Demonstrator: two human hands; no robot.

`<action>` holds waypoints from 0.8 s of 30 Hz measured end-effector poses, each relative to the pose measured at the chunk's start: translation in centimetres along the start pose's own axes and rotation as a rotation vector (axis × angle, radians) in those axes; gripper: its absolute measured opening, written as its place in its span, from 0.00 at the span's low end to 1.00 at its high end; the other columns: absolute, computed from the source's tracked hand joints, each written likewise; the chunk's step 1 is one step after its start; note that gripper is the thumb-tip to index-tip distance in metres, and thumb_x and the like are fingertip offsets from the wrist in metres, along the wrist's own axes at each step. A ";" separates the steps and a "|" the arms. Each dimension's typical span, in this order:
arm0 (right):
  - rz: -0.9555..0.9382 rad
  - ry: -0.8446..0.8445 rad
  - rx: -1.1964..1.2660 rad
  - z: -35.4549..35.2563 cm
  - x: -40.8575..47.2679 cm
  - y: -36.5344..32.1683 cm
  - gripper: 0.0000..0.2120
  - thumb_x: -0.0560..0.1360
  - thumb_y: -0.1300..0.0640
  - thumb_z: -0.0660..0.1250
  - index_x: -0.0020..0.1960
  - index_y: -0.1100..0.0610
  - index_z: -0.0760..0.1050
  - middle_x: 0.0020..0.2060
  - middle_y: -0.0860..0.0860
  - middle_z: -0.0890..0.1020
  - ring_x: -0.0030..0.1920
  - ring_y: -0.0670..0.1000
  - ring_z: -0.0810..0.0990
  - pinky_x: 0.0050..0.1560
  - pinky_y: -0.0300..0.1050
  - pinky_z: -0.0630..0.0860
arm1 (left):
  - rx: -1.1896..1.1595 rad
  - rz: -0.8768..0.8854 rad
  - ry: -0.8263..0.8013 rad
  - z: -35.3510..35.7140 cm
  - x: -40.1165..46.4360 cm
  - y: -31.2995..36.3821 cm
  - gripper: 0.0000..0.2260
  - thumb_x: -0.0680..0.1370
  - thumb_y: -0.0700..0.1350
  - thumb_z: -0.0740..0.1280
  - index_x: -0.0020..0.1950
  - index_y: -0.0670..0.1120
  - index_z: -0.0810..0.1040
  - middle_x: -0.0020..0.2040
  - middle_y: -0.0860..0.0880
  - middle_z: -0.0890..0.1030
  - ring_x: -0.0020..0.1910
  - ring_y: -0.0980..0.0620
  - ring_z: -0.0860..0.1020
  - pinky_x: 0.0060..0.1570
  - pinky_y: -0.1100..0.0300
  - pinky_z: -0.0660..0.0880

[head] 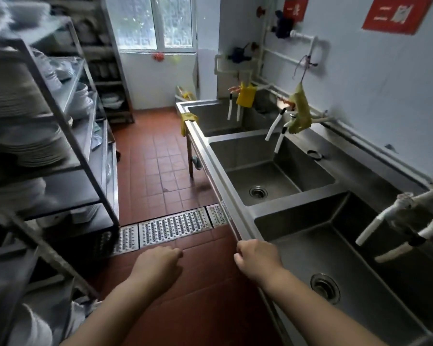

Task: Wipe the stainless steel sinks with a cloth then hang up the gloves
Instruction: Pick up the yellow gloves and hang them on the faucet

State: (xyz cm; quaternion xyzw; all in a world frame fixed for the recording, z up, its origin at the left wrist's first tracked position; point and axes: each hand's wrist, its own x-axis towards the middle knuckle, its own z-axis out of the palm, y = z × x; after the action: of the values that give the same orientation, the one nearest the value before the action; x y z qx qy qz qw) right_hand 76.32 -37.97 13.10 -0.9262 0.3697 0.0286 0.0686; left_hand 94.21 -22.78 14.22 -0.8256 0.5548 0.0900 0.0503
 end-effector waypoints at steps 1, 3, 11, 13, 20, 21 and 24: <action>-0.007 0.000 0.006 -0.4 2.4 0.0 0.14 0.76 0.48 0.58 0.54 0.53 0.76 0.52 0.54 0.81 0.53 0.57 0.79 0.47 0.45 0.73 | 0.001 -0.011 0.008 -0.9 2.0 -1.0 0.17 0.76 0.52 0.59 0.64 0.53 0.73 0.60 0.52 0.78 0.59 0.49 0.76 0.53 0.56 0.75; -0.020 -0.003 0.018 -1.6 6.9 0.0 0.14 0.76 0.47 0.58 0.55 0.52 0.76 0.53 0.53 0.81 0.53 0.57 0.79 0.47 0.45 0.73 | -0.007 -0.038 0.029 -2.8 5.9 -2.7 0.16 0.76 0.52 0.59 0.63 0.53 0.74 0.59 0.52 0.79 0.58 0.49 0.76 0.52 0.57 0.74; -0.094 0.000 -0.011 -4.9 23.2 -1.6 0.13 0.77 0.47 0.58 0.52 0.53 0.77 0.51 0.53 0.81 0.51 0.57 0.80 0.45 0.44 0.72 | -0.086 -0.171 0.099 -6.5 17.6 -10.5 0.15 0.77 0.54 0.59 0.62 0.54 0.73 0.60 0.54 0.78 0.60 0.50 0.75 0.51 0.57 0.73; -0.100 -0.004 -0.017 -5.2 27.1 -2.5 0.13 0.77 0.47 0.58 0.52 0.53 0.76 0.51 0.53 0.81 0.52 0.57 0.79 0.46 0.44 0.73 | -0.086 -0.176 0.092 -6.7 20.6 -13.2 0.15 0.77 0.53 0.59 0.62 0.54 0.73 0.59 0.53 0.78 0.60 0.49 0.75 0.51 0.56 0.74; -0.018 -0.004 -0.005 -5.5 41.3 -6.6 0.13 0.76 0.47 0.58 0.52 0.53 0.76 0.51 0.53 0.81 0.52 0.57 0.79 0.45 0.44 0.72 | -0.104 -0.109 0.114 -9.1 33.2 -23.8 0.17 0.77 0.54 0.60 0.65 0.55 0.72 0.61 0.53 0.78 0.61 0.50 0.75 0.53 0.57 0.73; 0.001 -0.006 0.012 -5.7 43.3 -7.5 0.14 0.76 0.46 0.58 0.52 0.53 0.76 0.51 0.52 0.81 0.52 0.56 0.79 0.45 0.44 0.73 | -0.103 -0.095 0.114 -9.6 34.9 -25.5 0.17 0.77 0.54 0.60 0.65 0.55 0.72 0.61 0.53 0.78 0.61 0.50 0.75 0.53 0.57 0.73; 0.054 -0.018 0.085 -6.4 49.0 -10.3 0.14 0.75 0.46 0.58 0.53 0.51 0.77 0.51 0.51 0.82 0.52 0.55 0.79 0.47 0.45 0.73 | -0.080 -0.053 0.109 -11.3 39.8 -30.4 0.17 0.77 0.55 0.59 0.66 0.55 0.72 0.62 0.54 0.77 0.61 0.51 0.75 0.54 0.57 0.73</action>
State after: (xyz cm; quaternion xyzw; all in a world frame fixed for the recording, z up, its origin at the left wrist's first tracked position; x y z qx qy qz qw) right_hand 118.96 -64.87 15.49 -0.9119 0.3947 0.0231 0.1105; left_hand 138.07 -49.36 16.61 -0.8450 0.5305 0.0656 -0.0109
